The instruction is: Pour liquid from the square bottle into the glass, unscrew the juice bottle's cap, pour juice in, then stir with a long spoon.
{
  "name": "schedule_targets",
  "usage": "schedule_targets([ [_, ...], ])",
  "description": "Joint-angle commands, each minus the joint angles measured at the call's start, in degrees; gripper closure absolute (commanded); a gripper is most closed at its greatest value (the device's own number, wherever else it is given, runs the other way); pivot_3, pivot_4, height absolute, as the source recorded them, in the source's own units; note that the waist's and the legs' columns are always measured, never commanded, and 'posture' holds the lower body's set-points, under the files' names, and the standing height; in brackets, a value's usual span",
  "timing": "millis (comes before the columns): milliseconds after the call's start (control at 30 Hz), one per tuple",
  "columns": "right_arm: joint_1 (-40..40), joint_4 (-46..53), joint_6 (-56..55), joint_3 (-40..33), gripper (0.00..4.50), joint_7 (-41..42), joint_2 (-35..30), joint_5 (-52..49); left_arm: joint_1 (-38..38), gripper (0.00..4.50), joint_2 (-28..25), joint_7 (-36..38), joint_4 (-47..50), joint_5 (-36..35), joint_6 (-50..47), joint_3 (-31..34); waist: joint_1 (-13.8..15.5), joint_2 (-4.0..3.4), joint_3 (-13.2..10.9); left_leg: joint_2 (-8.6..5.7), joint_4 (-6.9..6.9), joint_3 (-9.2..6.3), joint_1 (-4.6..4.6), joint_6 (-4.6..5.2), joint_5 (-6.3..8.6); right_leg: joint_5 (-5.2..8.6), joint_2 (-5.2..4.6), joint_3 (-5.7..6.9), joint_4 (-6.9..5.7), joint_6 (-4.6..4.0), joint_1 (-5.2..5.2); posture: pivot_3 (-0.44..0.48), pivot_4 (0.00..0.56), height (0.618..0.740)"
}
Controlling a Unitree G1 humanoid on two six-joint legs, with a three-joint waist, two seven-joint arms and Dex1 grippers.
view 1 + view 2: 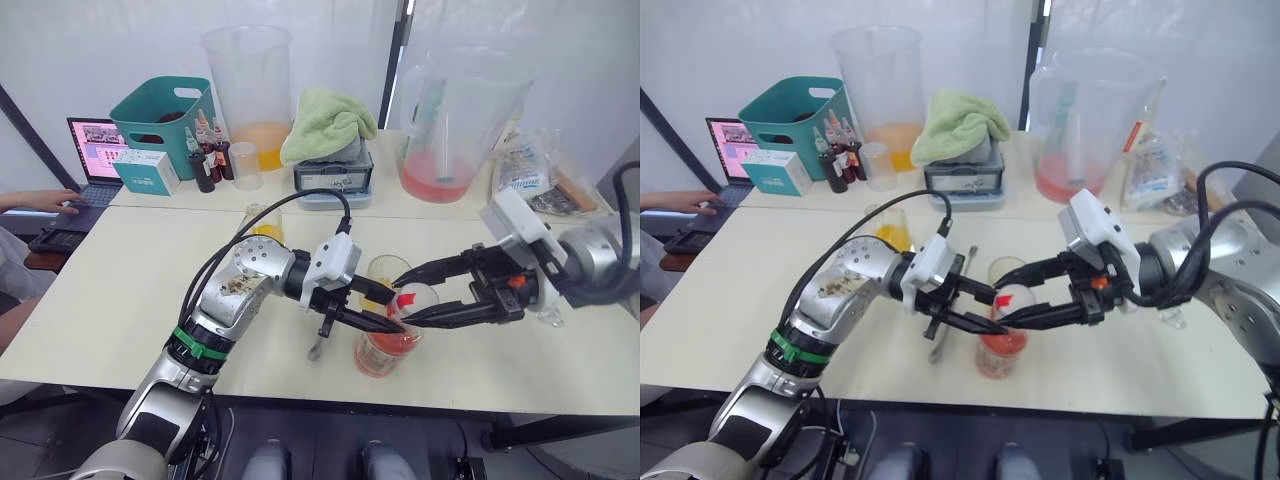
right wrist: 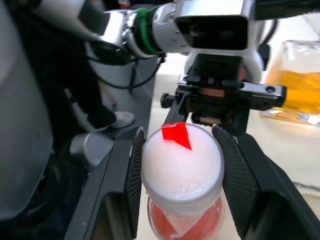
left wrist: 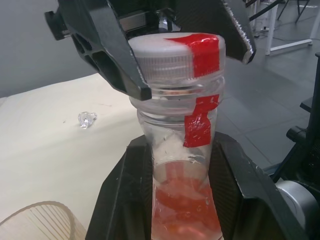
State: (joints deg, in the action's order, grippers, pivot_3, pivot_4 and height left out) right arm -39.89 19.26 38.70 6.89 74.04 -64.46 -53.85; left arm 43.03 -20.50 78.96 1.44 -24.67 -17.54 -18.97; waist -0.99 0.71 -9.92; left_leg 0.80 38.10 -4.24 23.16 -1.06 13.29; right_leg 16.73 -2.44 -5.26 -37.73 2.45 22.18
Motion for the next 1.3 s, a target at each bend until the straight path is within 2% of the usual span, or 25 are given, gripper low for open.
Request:
schedule_targets([
  [33, -1.7, -4.2, -1.2, 1.2, 2.82, 4.1, 0.1, 6.9, -0.2, 3.34, -0.9, 0.6, 1.1, -0.2, -0.4, 0.4, 0.1, 0.00, 0.0, -0.01, 0.00, -0.01, 0.00, 0.00, 0.00, 0.00, -0.01, 0.00, -0.01, 0.00, 0.00, 0.000, 0.150, 0.740],
  [267, -1.4, -3.2, -0.3, -0.8, 2.82, 4.0, 1.8, 7.6, -0.2, 3.34, -1.0, 0.0, 1.8, -0.4, -0.8, 0.2, 0.2, 0.00, 0.0, -0.06, 0.00, -0.05, -0.04, 0.00, 0.00, 0.00, -0.04, 0.00, -0.22, 0.00, 0.01, 0.000, 0.150, 0.740],
  [500, -4.9, -1.7, 6.7, -8.9, 2.82, -0.7, 4.7, -1.9, -0.3, 3.34, -1.8, 0.5, 2.6, -0.5, -1.6, -0.3, 0.2, 0.00, 0.0, -0.06, 0.00, -0.05, -0.02, 0.00, 0.00, 0.00, -0.04, 0.00, -0.29, -0.01, 0.08, 0.000, 0.150, 0.740],
  [733, -5.1, -0.7, 10.9, -13.8, 2.82, -3.8, 5.4, -6.1, -0.6, 3.34, -2.4, 0.7, 3.3, -0.8, -2.3, -0.6, 0.3, 0.00, 0.0, -0.09, 0.00, -0.10, 0.07, 0.00, 0.00, -0.01, -0.06, 0.00, -0.31, -0.01, 0.14, 0.000, 0.150, 0.740],
  [1300, -0.8, 1.3, 10.9, -16.7, 2.82, -4.9, 4.2, -4.9, -0.6, 3.34, -4.8, 2.0, 2.4, 0.5, -2.7, -3.3, 0.2, -0.01, 0.0, -0.09, 0.00, -0.09, 0.07, 0.00, 0.00, -0.01, -0.05, 0.01, -0.30, -0.01, 0.14, 0.000, 0.150, 0.740],
])
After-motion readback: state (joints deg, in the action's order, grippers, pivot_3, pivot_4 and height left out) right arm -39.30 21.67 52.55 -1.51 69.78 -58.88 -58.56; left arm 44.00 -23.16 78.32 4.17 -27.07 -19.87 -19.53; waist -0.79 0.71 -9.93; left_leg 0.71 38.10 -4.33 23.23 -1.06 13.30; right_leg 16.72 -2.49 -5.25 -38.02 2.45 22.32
